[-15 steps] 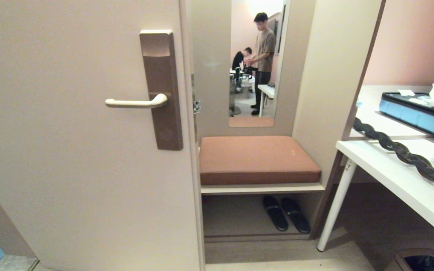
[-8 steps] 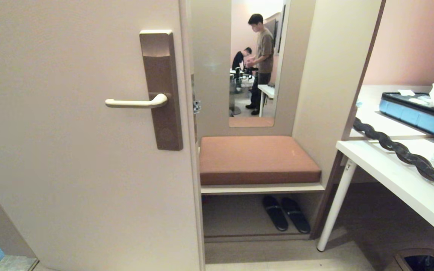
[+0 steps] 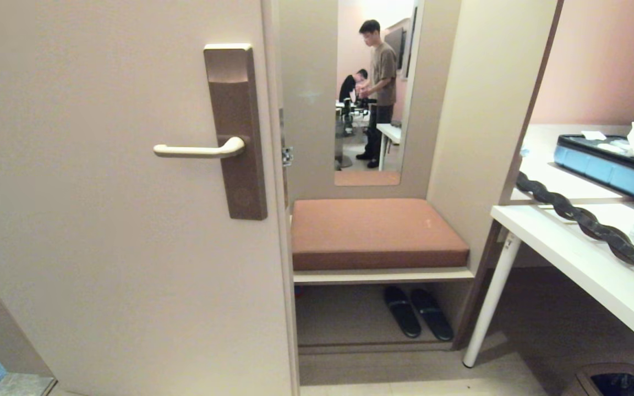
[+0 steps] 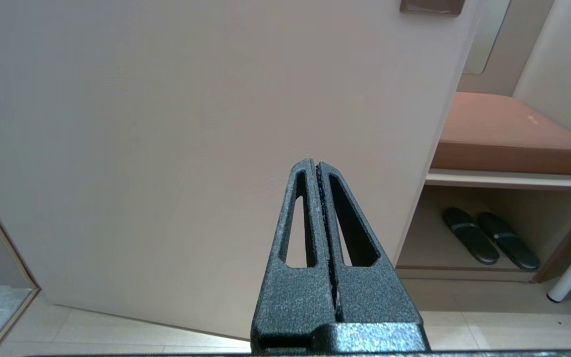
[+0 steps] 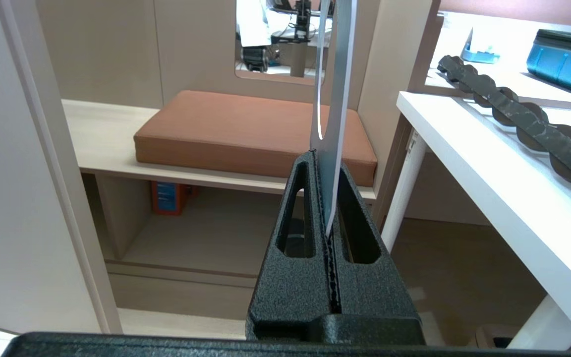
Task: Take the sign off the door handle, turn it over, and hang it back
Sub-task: Hand it to the other hand
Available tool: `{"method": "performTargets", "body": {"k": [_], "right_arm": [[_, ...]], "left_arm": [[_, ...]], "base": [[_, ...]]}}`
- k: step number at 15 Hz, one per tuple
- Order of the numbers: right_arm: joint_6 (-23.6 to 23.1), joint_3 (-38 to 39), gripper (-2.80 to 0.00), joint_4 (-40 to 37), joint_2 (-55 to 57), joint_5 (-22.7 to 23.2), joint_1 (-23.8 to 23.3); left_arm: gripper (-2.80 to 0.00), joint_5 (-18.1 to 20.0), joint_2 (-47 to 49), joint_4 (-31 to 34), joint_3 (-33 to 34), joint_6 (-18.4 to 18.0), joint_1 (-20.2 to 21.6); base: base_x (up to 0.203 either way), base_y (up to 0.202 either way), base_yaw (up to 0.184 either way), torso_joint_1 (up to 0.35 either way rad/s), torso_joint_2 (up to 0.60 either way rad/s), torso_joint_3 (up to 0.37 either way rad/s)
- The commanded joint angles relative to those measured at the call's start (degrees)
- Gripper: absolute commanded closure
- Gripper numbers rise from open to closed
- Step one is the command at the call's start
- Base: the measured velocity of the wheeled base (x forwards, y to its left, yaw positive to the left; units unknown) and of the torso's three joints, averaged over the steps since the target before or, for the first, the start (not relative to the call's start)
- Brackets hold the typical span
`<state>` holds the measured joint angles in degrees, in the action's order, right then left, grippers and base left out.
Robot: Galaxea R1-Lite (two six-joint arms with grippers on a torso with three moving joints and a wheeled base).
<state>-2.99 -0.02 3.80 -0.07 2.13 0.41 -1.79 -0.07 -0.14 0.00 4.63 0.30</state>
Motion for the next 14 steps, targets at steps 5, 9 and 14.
{"method": "performTargets", "body": {"k": [5, 9, 14], "right_arm": [[0.3, -7.0, 0.00, -6.2, 0.1, 0.3, 0.0], [0.4, -15.2, 0.00, -11.3, 5.1, -0.1, 0.0], [2.0, -23.2, 0.00, -7.4, 22.2, -4.3, 0.5]], "left_arm": [[0.00, -0.1, 0.1, 0.0, 0.0, 0.0, 0.0], [0.00, -0.1, 0.1, 0.0, 0.0, -0.2, 0.0], [0.00, 0.3, 0.1, 0.0, 0.0, -0.6, 0.0]], "base": [[0.000, 0.000, 0.000, 0.000, 0.00, 0.000], [0.000, 0.000, 0.000, 0.000, 0.00, 0.000], [0.000, 0.000, 0.000, 0.000, 0.00, 0.000]]}}
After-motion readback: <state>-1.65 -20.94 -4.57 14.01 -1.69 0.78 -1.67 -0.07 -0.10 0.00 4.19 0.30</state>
